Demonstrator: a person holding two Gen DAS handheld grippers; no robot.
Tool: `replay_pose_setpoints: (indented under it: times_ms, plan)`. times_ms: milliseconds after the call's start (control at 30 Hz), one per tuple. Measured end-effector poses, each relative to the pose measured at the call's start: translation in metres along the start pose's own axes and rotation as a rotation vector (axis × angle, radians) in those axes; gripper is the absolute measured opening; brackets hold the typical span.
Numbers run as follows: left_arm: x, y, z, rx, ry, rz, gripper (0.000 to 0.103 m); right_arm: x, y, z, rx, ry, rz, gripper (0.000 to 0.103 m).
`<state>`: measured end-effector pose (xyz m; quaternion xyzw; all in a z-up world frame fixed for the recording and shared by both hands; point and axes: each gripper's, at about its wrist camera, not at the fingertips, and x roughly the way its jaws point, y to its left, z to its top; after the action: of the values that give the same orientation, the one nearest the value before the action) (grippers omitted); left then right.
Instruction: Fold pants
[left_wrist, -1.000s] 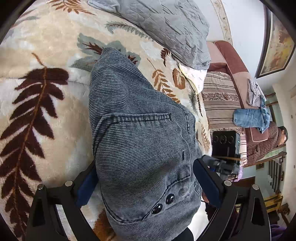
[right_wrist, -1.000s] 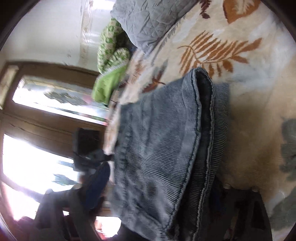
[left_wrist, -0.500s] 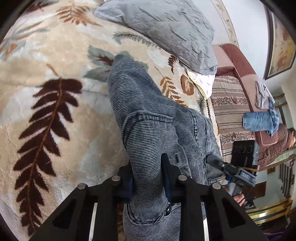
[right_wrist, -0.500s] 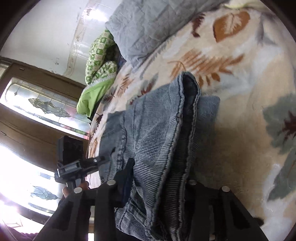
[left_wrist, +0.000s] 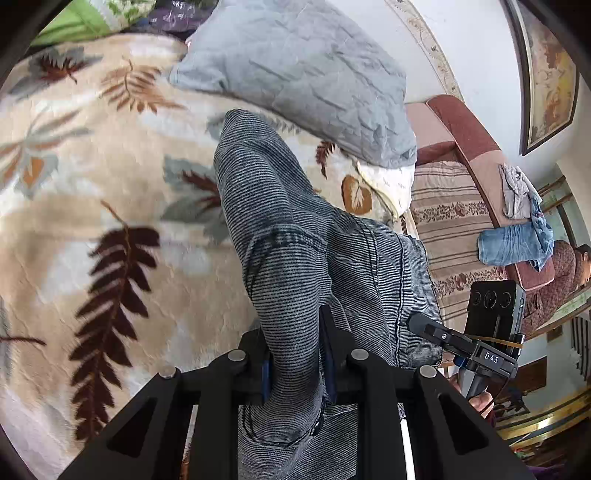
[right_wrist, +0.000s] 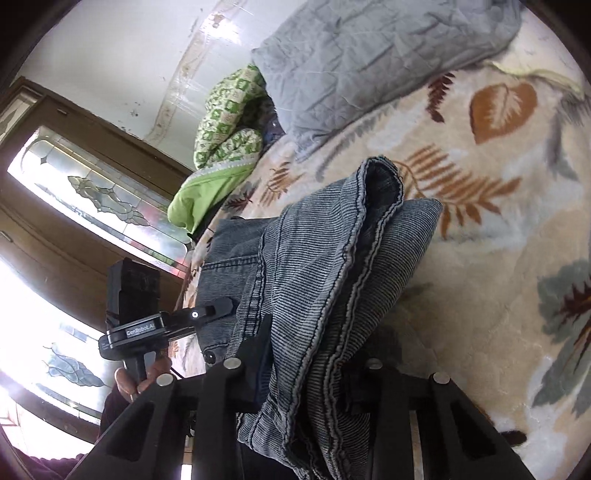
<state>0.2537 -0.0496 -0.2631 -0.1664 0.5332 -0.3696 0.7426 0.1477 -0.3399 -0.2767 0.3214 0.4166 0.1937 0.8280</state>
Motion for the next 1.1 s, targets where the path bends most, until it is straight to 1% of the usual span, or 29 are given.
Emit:
replay_pose_setpoints:
  times_ms: [367, 567, 733, 867, 1000, 1100]
  plan:
    - [-0.021, -0.019, 0.042, 0.053, -0.046, 0.064, 0.022, 0.006, 0.024, 0.037, -0.025, -0.054, 0.024, 0.031]
    - [-0.021, -0.023, 0.065, 0.074, -0.051, 0.104, 0.022, 0.011, 0.029, 0.060, -0.023, -0.076, 0.030, 0.031]
    - [-0.014, -0.019, 0.084, 0.073, -0.048, 0.135, 0.022, 0.025, 0.025, 0.076, -0.001, -0.088, 0.032, 0.031]
    - [-0.003, -0.012, 0.095, 0.066, -0.036, 0.159, 0.022, 0.037, 0.017, 0.082, 0.025, -0.091, 0.026, 0.031]
    - [0.013, 0.002, 0.097, 0.044, -0.016, 0.175, 0.022, 0.052, 0.003, 0.084, 0.064, -0.078, 0.019, 0.031]
    - [0.028, 0.016, 0.093, 0.017, 0.014, 0.192, 0.022, 0.065, -0.011, 0.081, 0.092, -0.051, 0.003, 0.031]
